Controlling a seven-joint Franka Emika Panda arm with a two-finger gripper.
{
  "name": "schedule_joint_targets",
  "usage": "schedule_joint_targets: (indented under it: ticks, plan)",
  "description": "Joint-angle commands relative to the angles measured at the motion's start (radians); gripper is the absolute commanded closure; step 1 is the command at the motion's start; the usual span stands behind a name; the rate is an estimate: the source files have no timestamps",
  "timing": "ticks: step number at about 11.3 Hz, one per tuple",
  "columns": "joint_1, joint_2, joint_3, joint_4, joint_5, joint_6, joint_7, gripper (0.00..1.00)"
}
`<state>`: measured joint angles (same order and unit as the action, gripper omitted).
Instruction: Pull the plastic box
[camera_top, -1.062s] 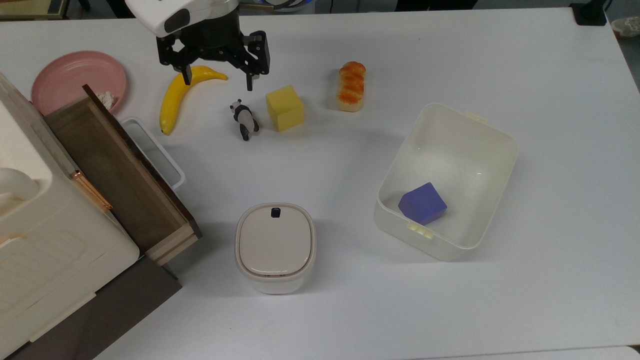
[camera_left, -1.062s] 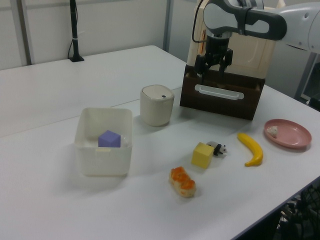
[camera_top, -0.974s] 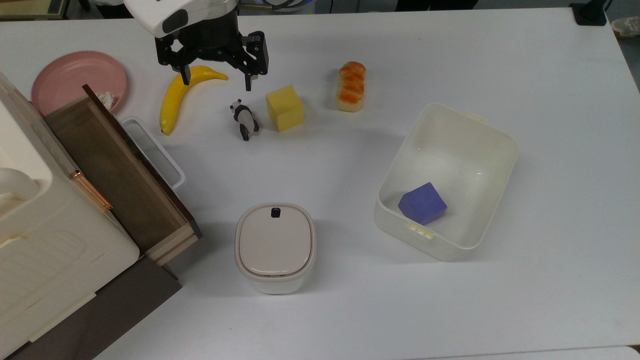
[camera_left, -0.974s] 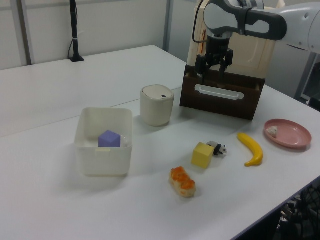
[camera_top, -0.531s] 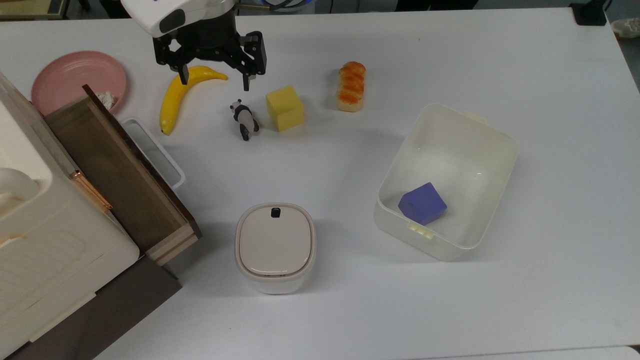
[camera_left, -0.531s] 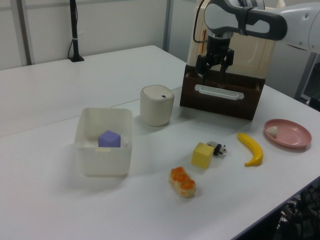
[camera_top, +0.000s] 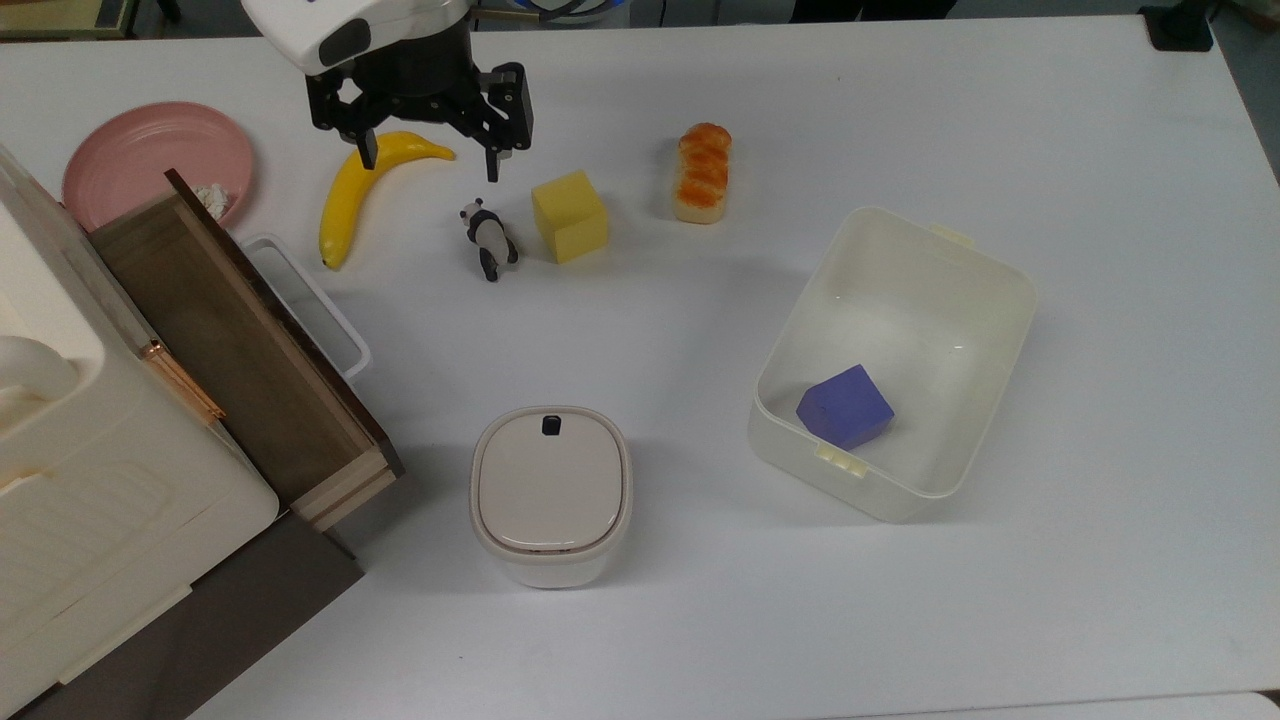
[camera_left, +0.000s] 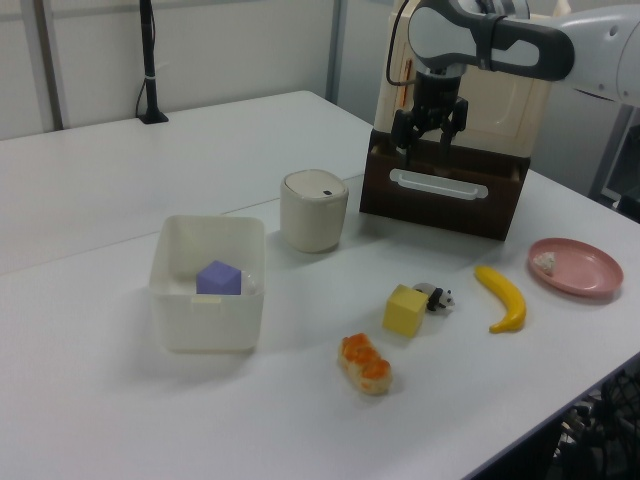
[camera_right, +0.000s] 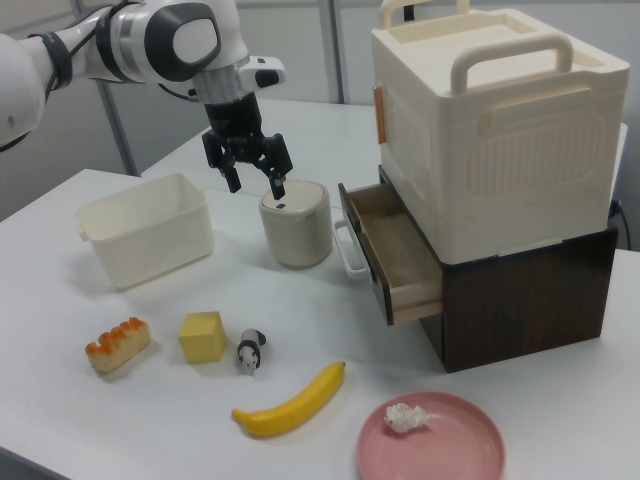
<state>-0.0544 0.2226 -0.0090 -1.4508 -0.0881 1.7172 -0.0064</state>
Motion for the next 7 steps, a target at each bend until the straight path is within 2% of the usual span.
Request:
schedule_joint_targets:
  ticks: [1,7]
  plan:
    - [0.001,-0.02,-0.002,-0.028,-0.004,0.016,0.017,0.0]
    - [0.01,-0.019,0.0,-0.028,0.001,0.015,0.016,0.0]
